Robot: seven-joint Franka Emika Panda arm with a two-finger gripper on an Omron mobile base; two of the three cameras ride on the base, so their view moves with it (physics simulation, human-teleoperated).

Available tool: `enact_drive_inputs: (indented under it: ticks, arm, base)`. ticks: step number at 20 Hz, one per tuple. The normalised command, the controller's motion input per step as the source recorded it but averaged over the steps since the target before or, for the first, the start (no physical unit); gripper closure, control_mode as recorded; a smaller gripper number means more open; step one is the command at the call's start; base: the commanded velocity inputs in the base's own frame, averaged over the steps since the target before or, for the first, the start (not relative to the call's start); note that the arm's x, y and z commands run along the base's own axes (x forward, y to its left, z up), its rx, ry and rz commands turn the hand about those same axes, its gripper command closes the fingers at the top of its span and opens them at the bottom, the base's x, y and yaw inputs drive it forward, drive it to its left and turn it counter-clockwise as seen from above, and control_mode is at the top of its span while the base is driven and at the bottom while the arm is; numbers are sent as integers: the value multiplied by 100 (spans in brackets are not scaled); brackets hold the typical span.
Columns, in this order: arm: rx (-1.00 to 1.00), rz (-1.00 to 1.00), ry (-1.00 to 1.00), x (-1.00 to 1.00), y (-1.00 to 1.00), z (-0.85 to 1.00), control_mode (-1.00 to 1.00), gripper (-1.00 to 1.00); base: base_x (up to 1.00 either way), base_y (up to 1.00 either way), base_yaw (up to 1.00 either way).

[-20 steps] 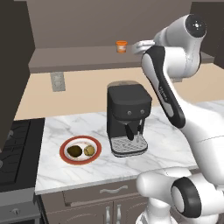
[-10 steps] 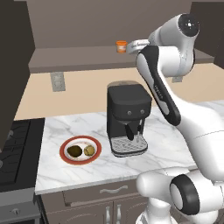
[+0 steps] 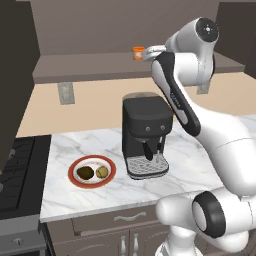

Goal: Pick the avocado and bread from the counter and place them on the plate. Then pick the jam from the cabinet and place it next to the plate. Lastly close the cabinet door.

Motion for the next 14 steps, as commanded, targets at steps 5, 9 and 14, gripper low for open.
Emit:
enact_drive_inputs:
  ticks: [5,9,14]
  arm:
    - [0,0,0,27,0,-4,-100,-100]
    - [0,0,0,30,0,-2,-100,-100]
    - [0,0,0,29,0,0,-100,-100]
  base:
    - [0,0,0]
    - [0,0,0]
    - [0,0,0]
